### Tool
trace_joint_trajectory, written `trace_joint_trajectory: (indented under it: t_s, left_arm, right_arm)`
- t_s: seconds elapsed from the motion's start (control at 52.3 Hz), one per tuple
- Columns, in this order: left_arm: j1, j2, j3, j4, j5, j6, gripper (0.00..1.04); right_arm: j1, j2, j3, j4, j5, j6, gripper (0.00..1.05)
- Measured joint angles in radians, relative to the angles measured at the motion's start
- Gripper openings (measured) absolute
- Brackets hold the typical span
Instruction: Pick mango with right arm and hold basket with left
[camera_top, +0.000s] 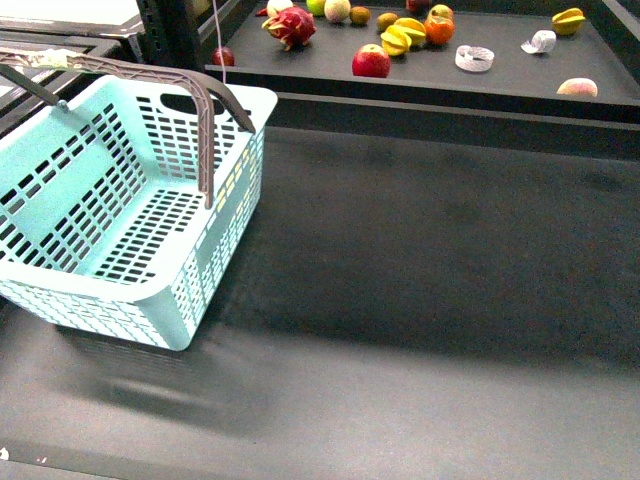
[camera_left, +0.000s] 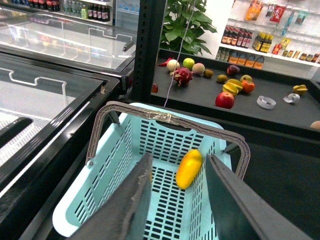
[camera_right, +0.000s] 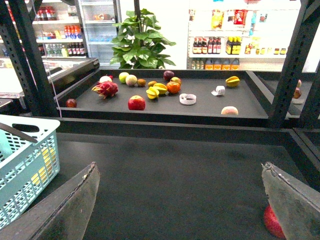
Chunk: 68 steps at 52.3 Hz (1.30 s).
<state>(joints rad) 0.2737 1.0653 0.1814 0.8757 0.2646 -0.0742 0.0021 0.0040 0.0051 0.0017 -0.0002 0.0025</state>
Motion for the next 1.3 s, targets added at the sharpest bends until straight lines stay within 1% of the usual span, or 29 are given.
trace_joint_trajectory:
  t_s: [0.172, 0.287, 0.344, 0.383, 0.517, 0.555, 0.651, 0.995, 1.301]
  left_arm:
    - [-0.072, -0.132, -0.069, -0.069, -0.072, 0.048, 0.04]
    - [-0.119, -0.237, -0.107, -0.133, -0.115, 0.056, 0.04]
    - [-0.137, -0.245, -0.136, -0.096, -0.129, 0.059, 0.04]
    - [-0.146, -0.259, -0.150, -0.104, -0.139, 0.060, 0.04]
    - [-0.177, -0.353, -0.161, -0.188, -0.179, 0.063, 0.04]
    - [-0.222, -0.395, -0.161, -0.224, -0.243, 0.064, 0.04]
    - [-0.269, -0.469, -0.161, -0.288, -0.255, 0.067, 0.04]
    - [-0.272, -0.700, -0.162, -0.508, -0.265, 0.066, 0.04]
    - [-0.272, -0.827, -0.162, -0.633, -0.265, 0.066, 0.04]
  right_arm:
    - [0.000, 0.000, 0.000, 0.000, -0.002, 0.000, 0.97]
    - [0.000, 0.000, 0.000, 0.000, -0.001, 0.000, 0.97]
    - [0.000, 0.000, 0.000, 0.000, -0.001, 0.000, 0.97]
    - [0.000, 0.000, 0.000, 0.000, -0.001, 0.000, 0.97]
    - [0.000, 0.000, 0.000, 0.000, -0.002, 0.000, 0.97]
    - [0.000, 0.000, 0.000, 0.000, -0.001, 0.000, 0.97]
    - [0.000, 0.000, 0.000, 0.000, -0.001, 0.000, 0.97]
    - [0.000, 0.000, 0.000, 0.000, -0.001, 0.000, 0.97]
    - [0.000, 0.000, 0.000, 0.000, -0.001, 0.000, 0.97]
